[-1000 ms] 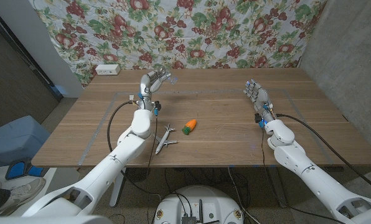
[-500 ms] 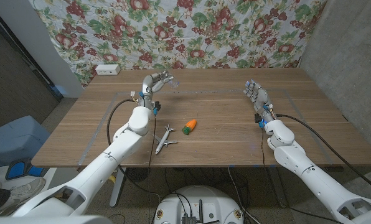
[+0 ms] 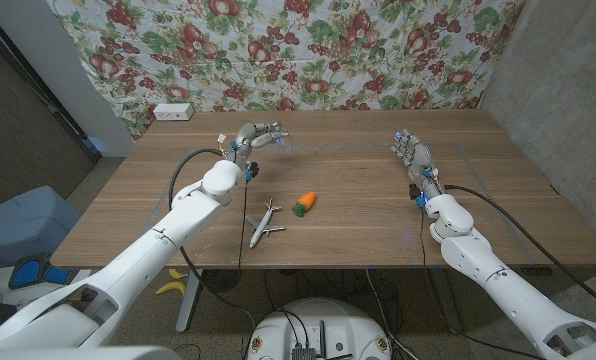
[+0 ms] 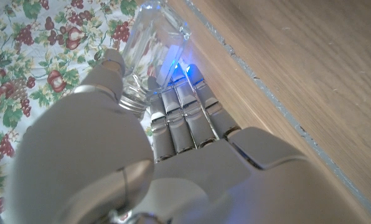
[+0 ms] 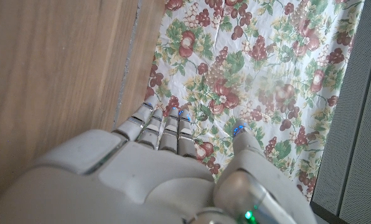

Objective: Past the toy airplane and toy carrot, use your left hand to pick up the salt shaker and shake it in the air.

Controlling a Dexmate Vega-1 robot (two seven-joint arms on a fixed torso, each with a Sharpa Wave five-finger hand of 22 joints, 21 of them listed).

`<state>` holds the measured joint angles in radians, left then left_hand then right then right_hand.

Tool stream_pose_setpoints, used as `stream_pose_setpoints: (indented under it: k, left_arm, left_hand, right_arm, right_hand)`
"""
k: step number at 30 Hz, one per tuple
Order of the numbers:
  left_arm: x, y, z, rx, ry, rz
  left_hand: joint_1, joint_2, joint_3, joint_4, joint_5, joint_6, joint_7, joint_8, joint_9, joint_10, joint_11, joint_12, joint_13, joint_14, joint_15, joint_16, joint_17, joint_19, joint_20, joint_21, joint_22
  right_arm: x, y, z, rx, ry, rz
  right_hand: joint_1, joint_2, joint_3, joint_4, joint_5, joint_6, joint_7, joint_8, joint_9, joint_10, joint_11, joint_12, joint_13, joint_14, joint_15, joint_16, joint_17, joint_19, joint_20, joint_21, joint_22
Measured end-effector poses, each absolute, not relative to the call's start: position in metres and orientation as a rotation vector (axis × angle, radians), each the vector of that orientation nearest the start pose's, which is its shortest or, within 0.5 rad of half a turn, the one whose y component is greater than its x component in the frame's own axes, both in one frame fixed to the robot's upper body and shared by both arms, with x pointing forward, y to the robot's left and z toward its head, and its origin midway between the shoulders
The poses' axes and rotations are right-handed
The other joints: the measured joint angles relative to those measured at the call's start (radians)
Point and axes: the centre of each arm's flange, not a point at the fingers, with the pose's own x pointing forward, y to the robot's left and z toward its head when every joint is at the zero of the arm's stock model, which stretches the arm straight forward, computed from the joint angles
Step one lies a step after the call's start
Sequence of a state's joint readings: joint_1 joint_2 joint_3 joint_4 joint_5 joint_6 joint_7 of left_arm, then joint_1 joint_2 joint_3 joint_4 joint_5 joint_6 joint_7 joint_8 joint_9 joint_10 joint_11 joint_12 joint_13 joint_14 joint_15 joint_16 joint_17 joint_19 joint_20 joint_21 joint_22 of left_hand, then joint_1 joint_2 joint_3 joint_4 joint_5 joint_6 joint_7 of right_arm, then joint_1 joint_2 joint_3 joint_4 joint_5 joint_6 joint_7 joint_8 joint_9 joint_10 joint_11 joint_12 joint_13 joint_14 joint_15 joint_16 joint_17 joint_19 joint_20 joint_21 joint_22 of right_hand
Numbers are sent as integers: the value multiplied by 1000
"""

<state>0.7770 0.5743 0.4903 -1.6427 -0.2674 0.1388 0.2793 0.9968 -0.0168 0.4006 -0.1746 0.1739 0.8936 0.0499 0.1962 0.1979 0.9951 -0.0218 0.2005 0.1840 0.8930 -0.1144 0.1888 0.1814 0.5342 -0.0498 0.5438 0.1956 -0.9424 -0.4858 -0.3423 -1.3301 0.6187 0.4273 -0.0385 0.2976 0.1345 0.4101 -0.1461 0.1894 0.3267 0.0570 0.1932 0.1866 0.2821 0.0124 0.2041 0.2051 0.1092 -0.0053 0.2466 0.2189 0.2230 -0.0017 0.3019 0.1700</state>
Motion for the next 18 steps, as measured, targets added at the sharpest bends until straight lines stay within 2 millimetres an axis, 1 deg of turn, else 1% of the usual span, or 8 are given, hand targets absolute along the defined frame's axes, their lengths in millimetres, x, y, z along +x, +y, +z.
stream_pose_setpoints:
  k: [9, 18]
  left_arm:
    - [628, 218, 34, 449, -520, -52]
    - [630, 218, 33, 444, -522, -48]
  left_hand:
    - [0, 0, 1, 1, 0, 0, 0, -4, 0, 0, 0, 0, 0, 0, 0, 0, 0, 0, 0, 0, 0]
    - [2, -2, 1, 1, 0, 0, 0, -1, 0, 0, 0, 0, 0, -1, 1, 0, 0, 0, 0, 4, 0]
  right_arm:
    - [630, -294, -57, 88, -672, 140]
    - [631, -294, -58, 90, -672, 139]
  right_hand:
    - [0, 0, 0, 0, 0, 0, 0, 0, 0, 0, 0, 0, 0, 0, 0, 0, 0, 4, -4, -8, 0]
    - [0, 0, 0, 0, 0, 0, 0, 0, 0, 4, -4, 0, 0, 0, 0, 0, 0, 4, -4, -8, 0]
